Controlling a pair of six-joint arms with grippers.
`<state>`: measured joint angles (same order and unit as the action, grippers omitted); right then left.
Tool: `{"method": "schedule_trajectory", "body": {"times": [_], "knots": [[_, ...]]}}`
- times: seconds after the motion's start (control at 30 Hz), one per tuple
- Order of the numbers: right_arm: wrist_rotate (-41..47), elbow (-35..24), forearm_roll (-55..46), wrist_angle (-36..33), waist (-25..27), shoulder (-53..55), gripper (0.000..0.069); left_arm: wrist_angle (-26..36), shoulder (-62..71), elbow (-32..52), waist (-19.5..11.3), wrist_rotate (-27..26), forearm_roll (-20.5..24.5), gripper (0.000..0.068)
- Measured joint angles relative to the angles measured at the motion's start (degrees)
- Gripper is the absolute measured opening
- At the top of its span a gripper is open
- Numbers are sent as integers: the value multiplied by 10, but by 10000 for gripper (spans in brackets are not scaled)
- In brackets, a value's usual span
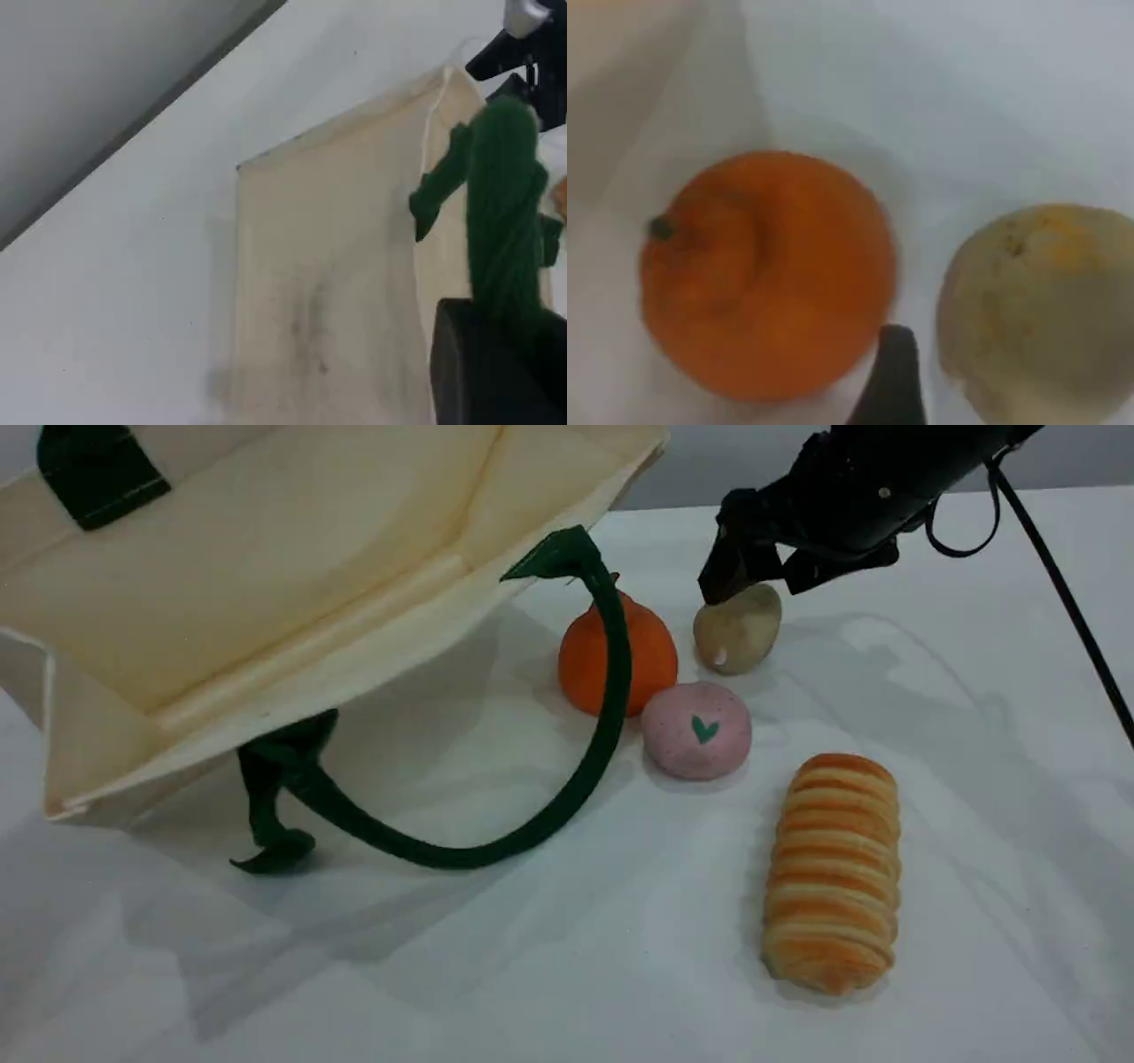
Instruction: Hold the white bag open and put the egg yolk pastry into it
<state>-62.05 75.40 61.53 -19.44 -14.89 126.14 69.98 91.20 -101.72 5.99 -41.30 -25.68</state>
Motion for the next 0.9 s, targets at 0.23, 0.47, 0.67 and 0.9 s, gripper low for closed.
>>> {"method": "schedule_trajectory", "body": {"times": [0.23, 0.47, 0.67, 0.9], "knots": [[-1, 19, 3, 1, 0, 30, 586, 0, 0, 0, 0, 0, 0, 97], [-1, 34, 18, -4, -1, 34, 586, 0, 0, 0, 0, 0, 0, 97], [-2, 34, 18, -1, -1, 54, 586, 0, 0, 0, 0, 0, 0, 97], [-2, 33, 17, -3, -1, 60, 497, 0, 0, 0, 0, 0, 1, 97]]}}
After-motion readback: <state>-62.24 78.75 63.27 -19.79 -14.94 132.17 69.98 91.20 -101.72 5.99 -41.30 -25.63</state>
